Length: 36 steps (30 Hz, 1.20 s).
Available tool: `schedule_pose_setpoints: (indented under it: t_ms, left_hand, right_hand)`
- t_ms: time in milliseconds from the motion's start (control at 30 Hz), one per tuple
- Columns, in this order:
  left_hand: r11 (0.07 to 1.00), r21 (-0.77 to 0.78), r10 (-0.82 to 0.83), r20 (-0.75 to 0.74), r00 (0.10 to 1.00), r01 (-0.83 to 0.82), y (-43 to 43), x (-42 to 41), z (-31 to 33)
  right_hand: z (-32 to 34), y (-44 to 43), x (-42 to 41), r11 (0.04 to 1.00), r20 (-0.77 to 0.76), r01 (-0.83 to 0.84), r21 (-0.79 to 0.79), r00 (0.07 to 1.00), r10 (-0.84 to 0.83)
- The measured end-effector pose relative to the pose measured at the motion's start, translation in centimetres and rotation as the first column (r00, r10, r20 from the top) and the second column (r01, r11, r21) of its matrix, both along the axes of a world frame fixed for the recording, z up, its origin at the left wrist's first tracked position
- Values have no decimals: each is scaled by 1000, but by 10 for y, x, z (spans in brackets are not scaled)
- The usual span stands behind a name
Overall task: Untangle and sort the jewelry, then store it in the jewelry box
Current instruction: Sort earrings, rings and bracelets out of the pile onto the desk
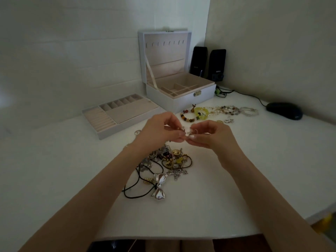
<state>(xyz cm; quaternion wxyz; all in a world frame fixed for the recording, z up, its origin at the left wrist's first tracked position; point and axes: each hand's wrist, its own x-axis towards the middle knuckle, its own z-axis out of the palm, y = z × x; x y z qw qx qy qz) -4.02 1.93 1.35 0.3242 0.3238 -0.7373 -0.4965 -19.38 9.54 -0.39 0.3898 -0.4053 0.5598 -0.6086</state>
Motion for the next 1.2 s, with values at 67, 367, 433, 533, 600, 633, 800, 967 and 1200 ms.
schedule_pose_setpoints:
  t_ms: [67,367,433,533,600,633,800,967,1200]
  left_hand:
    - [999,-1,-47,86,995,47,5,-15,4]
    - [950,-294,26,422,906,109,8,-95,-14]
    - [926,-358,68,475,877,122,8,-100,-24]
    - [876,-461,135,516,846,141,7,-100,-33]
    - [856,-489,139,531,836,168,7,-98,-35]
    - [855,-487,129,535,835,180,7,-97,-36]
    - [841,-501,105,524,845,206,9,-101,-39]
    - [843,-502,124,528,840,191,11,-124,-34]
    - [741,-647,232,500,834,181,3,-174,-38]
  right_hand:
    - [1,4,-13,998,-52,52,21,997,-51]
    - [-16,15,-76,935,-701,333,119,695,-159]
    - [-20,17,-83,930,-736,341,136,664,-136]
    - [-22,18,-88,935,-765,323,150,637,-97]
    - [-22,17,-89,942,-772,299,153,631,-74]
    - [-21,16,-90,945,-773,288,154,631,-66]
    - [-24,10,-95,945,-808,290,154,587,-48]
    - [-27,7,-107,894,-827,426,138,546,-132]
    - [-27,2,-142,776,-833,611,156,503,-229]
